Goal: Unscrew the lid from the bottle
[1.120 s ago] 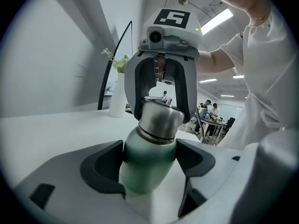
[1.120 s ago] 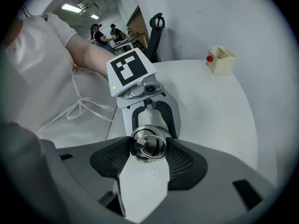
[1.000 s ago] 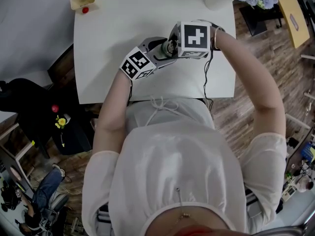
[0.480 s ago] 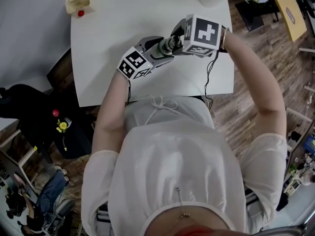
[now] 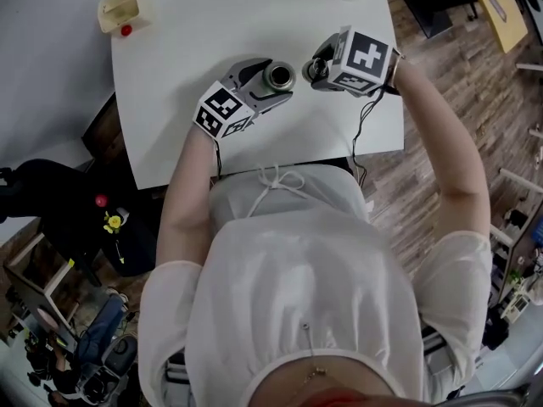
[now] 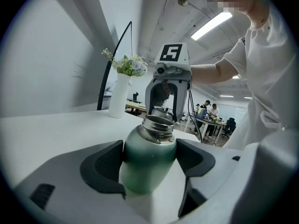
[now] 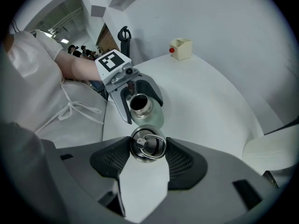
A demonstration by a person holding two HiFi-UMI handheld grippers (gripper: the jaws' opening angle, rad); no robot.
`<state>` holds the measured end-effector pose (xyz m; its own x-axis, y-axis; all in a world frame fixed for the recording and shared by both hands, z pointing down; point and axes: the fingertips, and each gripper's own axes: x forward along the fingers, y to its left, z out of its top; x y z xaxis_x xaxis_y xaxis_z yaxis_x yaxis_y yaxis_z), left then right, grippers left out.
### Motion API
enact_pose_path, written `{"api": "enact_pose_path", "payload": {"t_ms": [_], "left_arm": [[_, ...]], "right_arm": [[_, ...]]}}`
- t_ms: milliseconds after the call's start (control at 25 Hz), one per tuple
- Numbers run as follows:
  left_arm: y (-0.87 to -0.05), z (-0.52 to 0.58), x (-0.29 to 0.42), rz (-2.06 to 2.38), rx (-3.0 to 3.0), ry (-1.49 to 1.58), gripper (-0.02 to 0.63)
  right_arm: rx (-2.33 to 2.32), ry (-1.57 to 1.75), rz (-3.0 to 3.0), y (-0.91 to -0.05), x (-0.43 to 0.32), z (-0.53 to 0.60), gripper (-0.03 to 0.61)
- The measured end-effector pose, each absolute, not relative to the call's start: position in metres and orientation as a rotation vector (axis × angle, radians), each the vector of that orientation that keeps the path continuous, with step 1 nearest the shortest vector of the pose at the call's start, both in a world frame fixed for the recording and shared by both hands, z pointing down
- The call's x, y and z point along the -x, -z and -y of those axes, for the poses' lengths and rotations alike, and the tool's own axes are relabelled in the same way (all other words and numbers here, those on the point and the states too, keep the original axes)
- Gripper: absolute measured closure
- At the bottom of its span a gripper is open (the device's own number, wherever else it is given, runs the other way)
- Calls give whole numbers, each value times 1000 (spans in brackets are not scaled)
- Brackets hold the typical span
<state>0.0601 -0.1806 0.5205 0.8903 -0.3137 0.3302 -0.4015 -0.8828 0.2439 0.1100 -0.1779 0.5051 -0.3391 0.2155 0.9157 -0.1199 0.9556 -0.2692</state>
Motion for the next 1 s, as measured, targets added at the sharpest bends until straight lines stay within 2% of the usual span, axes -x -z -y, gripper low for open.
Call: {"api": "enact_pose_path", "payload": {"t_ms": [360, 880, 1000], "left_arm": [[-520, 180, -61, 526, -2746, -423, 250], [-521, 181, -62, 538, -2740, -408, 250], [-522, 181, -62, 532, -2730, -399, 250]], "right_arm": [[-29, -451, 1865, -575, -124, 180, 330], [-138, -548, 1891, -601, -133, 183, 322], [-166, -515, 1895, -600, -134, 184, 272]]}}
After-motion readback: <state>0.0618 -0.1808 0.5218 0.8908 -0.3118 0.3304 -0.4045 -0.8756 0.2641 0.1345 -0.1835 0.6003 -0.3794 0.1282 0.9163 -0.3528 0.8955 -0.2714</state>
